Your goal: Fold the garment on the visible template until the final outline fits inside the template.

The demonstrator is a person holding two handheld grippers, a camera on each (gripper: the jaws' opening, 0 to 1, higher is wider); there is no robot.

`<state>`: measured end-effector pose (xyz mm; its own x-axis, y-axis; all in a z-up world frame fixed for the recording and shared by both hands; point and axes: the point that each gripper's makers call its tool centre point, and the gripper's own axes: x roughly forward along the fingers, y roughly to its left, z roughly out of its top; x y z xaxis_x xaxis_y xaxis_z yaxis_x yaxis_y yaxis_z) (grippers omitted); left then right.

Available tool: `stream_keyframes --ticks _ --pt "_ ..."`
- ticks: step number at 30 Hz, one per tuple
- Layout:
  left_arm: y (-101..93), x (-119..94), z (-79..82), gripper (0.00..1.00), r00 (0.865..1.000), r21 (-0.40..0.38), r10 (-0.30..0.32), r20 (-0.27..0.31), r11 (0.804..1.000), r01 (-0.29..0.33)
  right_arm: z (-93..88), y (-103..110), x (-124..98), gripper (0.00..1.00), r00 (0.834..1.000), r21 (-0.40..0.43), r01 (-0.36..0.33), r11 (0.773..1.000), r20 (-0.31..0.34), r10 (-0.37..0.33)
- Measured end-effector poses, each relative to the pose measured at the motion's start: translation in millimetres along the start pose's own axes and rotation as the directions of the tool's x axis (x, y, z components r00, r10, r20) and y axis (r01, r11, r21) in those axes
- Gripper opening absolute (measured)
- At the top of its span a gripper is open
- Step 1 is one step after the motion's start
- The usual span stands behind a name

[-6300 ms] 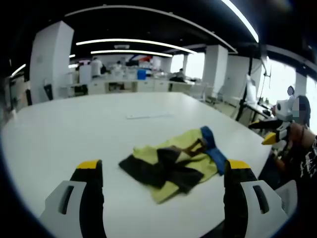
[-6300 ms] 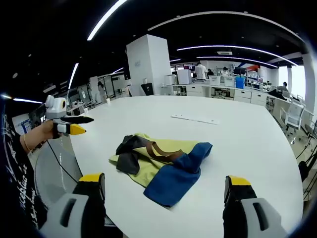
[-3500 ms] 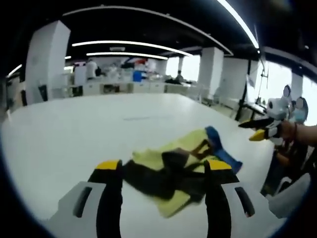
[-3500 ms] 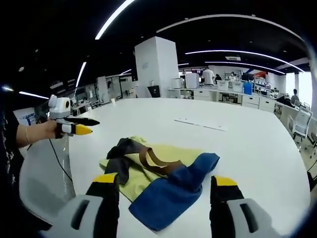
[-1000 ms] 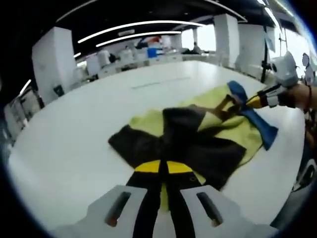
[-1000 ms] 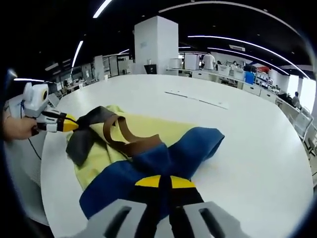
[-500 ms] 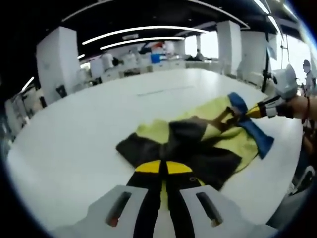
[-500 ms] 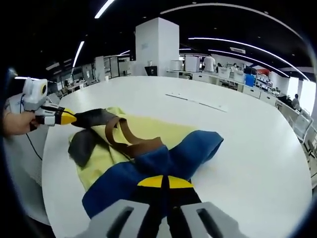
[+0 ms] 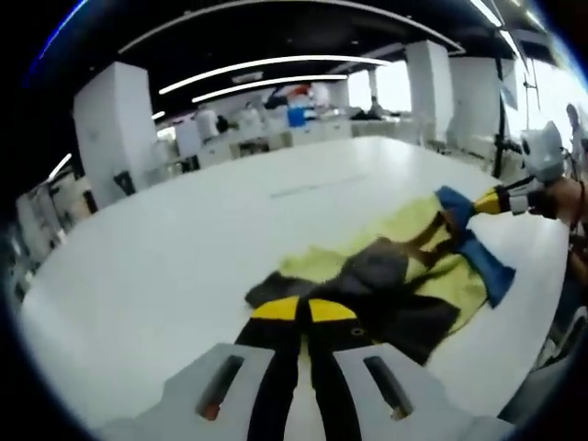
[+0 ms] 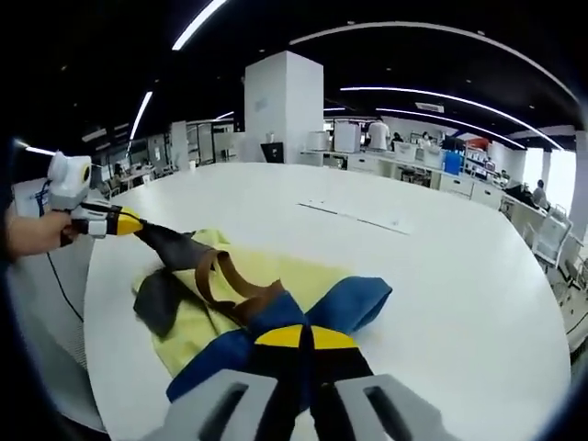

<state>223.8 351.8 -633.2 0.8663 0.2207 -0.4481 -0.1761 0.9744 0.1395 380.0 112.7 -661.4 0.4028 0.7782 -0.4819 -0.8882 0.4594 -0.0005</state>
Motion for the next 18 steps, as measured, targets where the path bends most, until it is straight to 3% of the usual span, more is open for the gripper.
stream_keyframes --ticks 8,18 --pt "14.4 0.0 23.5 0.0 1.0 -0.002 0.005 0.021 1.0 -0.005 19.3 -11.3 -7.1 0.0 0.999 -0.024 0.039 0.999 0.007 -0.039" --pt "34.9 8.1 63.5 0.0 0.996 0.036 -0.001 0.084 0.999 -0.002 55.5 -20.7 -10.0 0.0 0.997 0.009 0.01 1.0 0.077 -0.011"
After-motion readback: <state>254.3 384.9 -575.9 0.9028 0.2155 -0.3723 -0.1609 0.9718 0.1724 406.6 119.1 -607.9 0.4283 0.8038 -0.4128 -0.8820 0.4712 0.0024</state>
